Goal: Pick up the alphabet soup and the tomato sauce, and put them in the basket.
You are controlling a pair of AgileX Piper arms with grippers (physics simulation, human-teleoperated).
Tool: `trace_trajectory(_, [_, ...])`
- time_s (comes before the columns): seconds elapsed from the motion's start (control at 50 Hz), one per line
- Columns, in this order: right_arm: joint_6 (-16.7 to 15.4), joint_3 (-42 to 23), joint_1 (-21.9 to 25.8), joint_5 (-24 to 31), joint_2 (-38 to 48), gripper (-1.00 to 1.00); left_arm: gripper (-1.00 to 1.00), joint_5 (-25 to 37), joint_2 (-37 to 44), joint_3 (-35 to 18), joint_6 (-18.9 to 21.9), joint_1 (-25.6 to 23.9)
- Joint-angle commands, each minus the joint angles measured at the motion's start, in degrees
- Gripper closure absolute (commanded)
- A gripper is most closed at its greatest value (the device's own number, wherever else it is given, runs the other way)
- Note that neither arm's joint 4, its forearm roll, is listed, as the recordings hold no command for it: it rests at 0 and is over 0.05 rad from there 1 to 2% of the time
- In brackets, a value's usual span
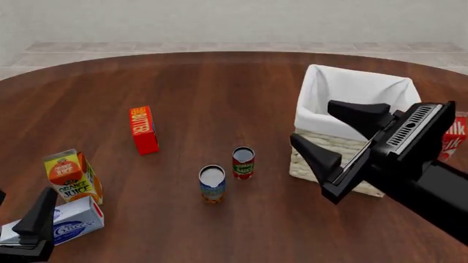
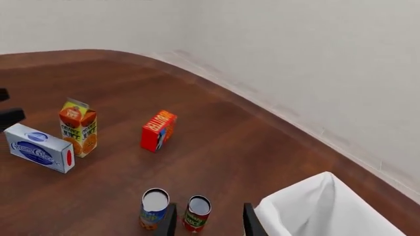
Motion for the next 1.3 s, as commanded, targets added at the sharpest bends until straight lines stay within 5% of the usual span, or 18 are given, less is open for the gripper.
trace_trajectory(0.02, [0.7,-1.1,1.7,-2.3,3.4,-1.00,-1.00,0.0,0.0,0.0,0.0,0.0])
trace_trajectory(0.78, [0.7,-6.1,7.0,-8.0,15.7,-1.00,-1.00,0.0,0.0,0.0,0.0,0.0])
trace_trajectory(1.3, [0.9,-10.4,10.2,-5.4,25.7,-1.00,-1.00,0.0,0.0,0.0,0.0,0.0])
